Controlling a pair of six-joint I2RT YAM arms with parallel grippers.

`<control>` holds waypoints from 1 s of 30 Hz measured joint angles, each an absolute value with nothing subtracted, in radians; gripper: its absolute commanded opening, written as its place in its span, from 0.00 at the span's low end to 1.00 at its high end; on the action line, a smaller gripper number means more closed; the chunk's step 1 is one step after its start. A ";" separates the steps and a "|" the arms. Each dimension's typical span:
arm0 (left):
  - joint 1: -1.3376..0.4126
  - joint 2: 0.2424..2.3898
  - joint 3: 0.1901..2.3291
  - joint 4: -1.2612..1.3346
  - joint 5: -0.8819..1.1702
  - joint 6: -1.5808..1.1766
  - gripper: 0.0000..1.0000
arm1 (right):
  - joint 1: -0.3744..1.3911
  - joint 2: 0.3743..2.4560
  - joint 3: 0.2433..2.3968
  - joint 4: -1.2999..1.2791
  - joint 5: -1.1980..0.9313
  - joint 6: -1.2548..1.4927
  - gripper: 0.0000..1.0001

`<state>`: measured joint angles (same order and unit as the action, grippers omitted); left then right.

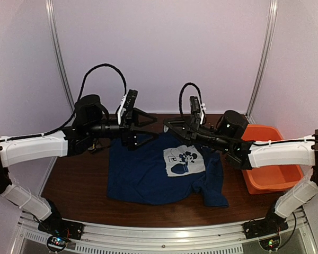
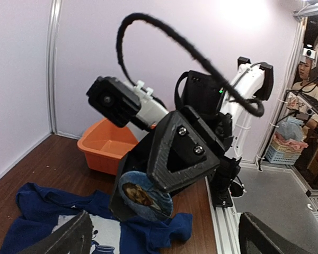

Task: Pin the brooch onto the clothing
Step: Pass from the left arm to the right, then pass from the right arm to the left

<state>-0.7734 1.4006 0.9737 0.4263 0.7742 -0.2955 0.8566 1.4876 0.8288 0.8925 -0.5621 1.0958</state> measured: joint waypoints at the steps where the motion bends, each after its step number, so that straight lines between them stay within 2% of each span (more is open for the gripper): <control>1: -0.773 1.396 0.974 0.416 0.748 -0.290 0.98 | 0.856 1.458 0.847 0.799 -0.531 1.048 0.37; 5: -0.773 1.404 0.995 0.326 0.627 -0.268 0.98 | 0.856 1.388 0.937 0.492 -0.395 0.897 0.37; 12: -0.787 1.453 1.042 0.207 0.496 -0.244 0.97 | 0.859 1.378 0.992 0.249 -0.270 0.807 0.37; 20: -0.801 1.460 1.042 0.187 0.470 -0.242 0.87 | 0.884 1.417 0.994 0.169 -0.222 0.792 0.37; 30: -0.818 1.504 1.060 0.148 0.440 -0.242 0.79 | 0.907 1.436 1.013 0.171 -0.202 0.793 0.37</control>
<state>-0.8181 1.5036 1.0603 0.1478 0.4404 -0.2424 0.9066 1.4364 1.0126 0.1707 -0.2020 0.7933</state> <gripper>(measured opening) 0.809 0.403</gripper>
